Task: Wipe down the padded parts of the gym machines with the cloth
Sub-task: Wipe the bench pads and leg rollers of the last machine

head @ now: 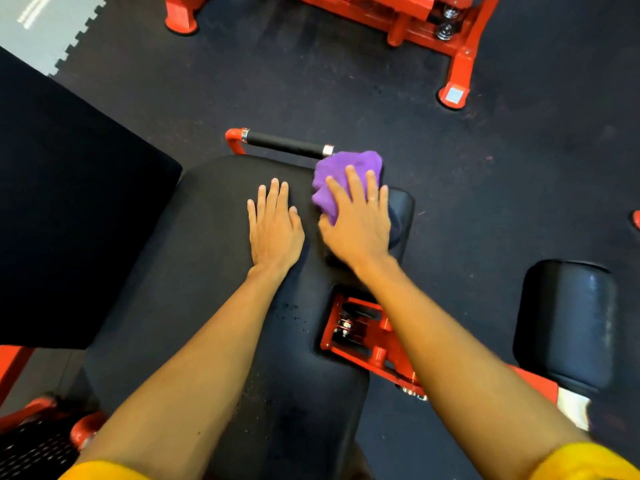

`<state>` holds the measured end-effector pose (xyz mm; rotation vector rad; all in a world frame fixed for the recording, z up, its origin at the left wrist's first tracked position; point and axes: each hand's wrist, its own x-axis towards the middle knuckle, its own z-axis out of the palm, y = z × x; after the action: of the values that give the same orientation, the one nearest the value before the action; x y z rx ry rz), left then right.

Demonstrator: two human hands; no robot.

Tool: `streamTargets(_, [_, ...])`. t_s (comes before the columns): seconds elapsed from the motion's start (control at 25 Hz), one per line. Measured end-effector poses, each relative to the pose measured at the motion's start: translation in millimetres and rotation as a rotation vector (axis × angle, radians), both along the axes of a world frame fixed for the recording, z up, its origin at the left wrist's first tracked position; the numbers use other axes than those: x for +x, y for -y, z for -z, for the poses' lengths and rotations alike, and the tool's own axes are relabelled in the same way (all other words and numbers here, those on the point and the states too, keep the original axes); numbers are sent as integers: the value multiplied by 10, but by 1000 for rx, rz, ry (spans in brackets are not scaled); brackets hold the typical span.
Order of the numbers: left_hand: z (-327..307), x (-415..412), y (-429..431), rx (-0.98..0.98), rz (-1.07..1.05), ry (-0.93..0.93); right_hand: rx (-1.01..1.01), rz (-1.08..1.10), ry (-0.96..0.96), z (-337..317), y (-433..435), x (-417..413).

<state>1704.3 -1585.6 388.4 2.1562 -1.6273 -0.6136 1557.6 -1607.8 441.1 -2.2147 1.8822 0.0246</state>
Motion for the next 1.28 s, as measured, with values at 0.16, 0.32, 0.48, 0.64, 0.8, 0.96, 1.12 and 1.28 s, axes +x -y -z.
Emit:
streamTargets(0.16, [-97, -217, -86, -46, 5, -132, -57, -48, 69, -50, -798, -265])
streamTargets(0.32, [-175, -483, -2, -99, 45, -200, -7, 211, 163, -94, -682, -592])
streamTargets(0.48, [-213, -724, 52, -137, 31, -236, 95, 416, 384, -144, -44, -546])
streamTargets(0.64, [-228, -814, 102, -131, 4, -230, 63, 190, 224, -147, -573, -583])
streamTargets(0.8, [-207, -978, 158, -144, 133, -160, 260, 588, 440, -134, -715, -726])
streamTargets(0.96, [-130, -1038, 174, -128, 187, 0, 348, 917, 761, 43, 10, -878])
streamTargets(1.12, [-144, -1064, 164, -136, 172, 60, 343, 970, 816, 27, 213, -873])
streamTargets(1.28, [-140, -1071, 165, -122, 158, 70, 175, 625, 569, -97, -312, -681])
